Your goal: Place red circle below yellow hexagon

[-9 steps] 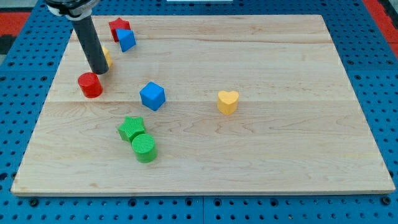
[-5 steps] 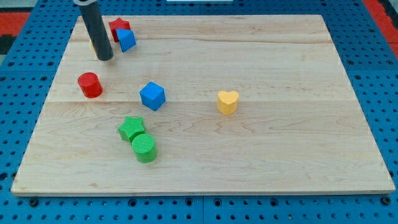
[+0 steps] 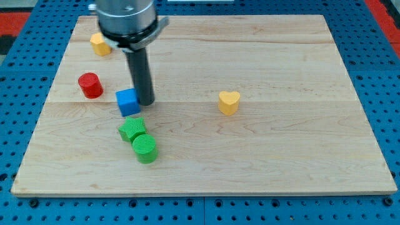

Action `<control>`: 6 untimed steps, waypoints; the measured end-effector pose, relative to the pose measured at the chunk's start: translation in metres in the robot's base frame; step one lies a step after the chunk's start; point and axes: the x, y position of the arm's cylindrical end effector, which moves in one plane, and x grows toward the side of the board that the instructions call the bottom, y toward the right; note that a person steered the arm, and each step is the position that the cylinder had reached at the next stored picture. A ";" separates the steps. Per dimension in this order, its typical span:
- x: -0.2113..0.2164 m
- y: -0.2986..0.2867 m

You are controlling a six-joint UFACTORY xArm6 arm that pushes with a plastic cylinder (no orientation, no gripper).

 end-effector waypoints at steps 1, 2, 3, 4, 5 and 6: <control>0.010 -0.014; 0.026 -0.027; 0.032 -0.050; 0.019 -0.082; -0.004 -0.105; -0.004 -0.116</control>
